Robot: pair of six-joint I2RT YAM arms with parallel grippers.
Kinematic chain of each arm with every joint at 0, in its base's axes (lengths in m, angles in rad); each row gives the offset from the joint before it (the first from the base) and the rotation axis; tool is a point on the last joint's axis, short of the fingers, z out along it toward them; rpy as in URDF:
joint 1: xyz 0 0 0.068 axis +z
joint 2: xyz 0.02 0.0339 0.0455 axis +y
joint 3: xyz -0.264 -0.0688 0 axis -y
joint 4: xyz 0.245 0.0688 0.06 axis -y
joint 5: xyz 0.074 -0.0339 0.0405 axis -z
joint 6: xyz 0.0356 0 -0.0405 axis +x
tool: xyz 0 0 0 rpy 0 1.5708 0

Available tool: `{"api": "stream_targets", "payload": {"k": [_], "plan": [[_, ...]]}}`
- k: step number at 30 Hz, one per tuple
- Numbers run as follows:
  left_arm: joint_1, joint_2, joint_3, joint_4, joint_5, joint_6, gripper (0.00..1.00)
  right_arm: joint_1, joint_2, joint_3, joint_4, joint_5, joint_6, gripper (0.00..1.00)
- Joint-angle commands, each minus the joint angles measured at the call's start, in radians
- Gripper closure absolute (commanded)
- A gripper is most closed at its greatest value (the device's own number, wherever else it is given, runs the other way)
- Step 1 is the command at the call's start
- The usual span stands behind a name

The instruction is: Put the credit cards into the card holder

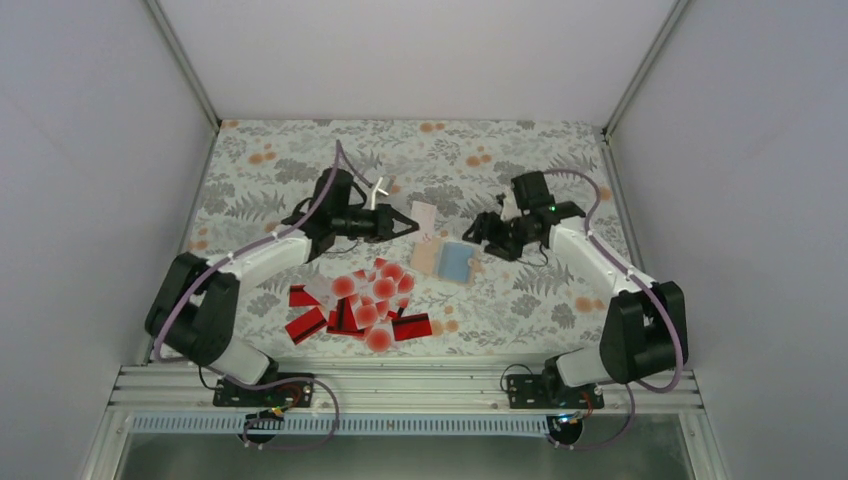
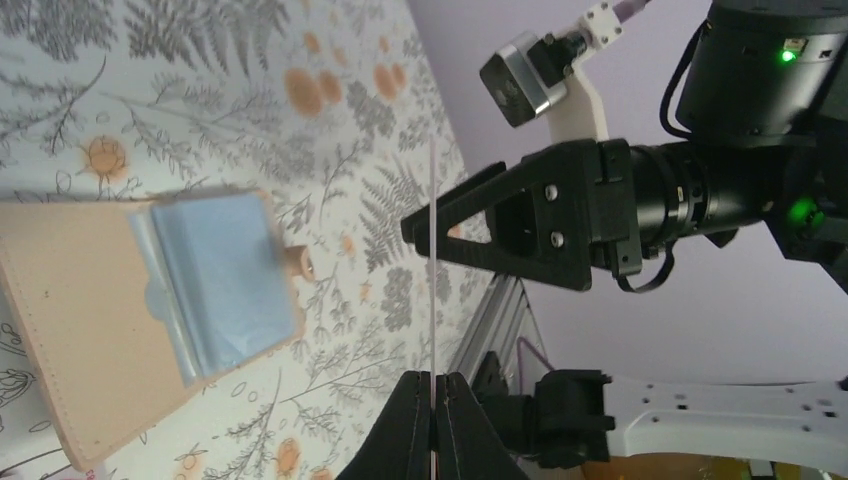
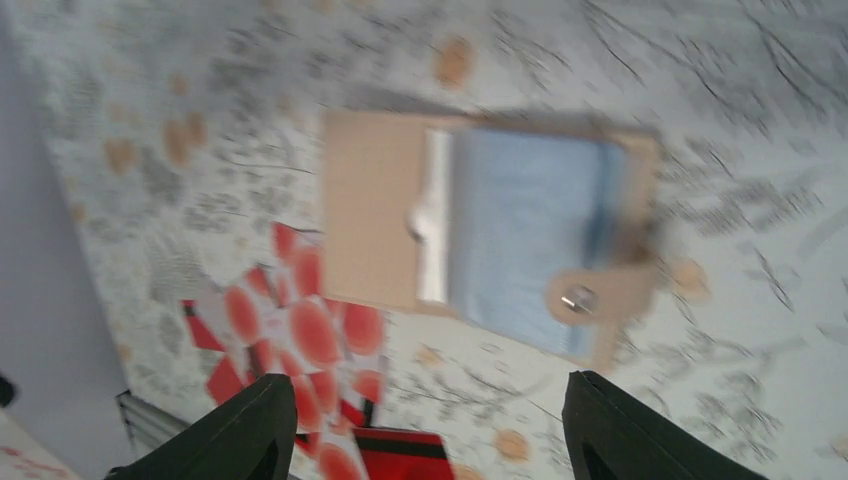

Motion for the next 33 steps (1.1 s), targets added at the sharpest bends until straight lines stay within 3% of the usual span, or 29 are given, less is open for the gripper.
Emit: {"api": "stream_targets", "payload": {"k": [1,10,19,33], "plan": [[-0.033,0.091,0.040,0.019,-0.004,0.070,0.98,-0.008,-0.057,-0.144,0.100,0.068,0.053,0.33],[-0.079,0.268,0.071,0.038,-0.019,0.088,0.98,-0.051,-0.046,-0.320,0.283,-0.035,0.048,0.45],[-0.110,0.400,0.150,-0.013,-0.061,0.117,0.98,-0.126,0.021,-0.387,0.376,-0.134,0.023,0.48],[-0.111,0.459,0.164,-0.059,-0.115,0.149,0.98,-0.179,0.110,-0.410,0.429,-0.196,-0.011,0.51]]}}
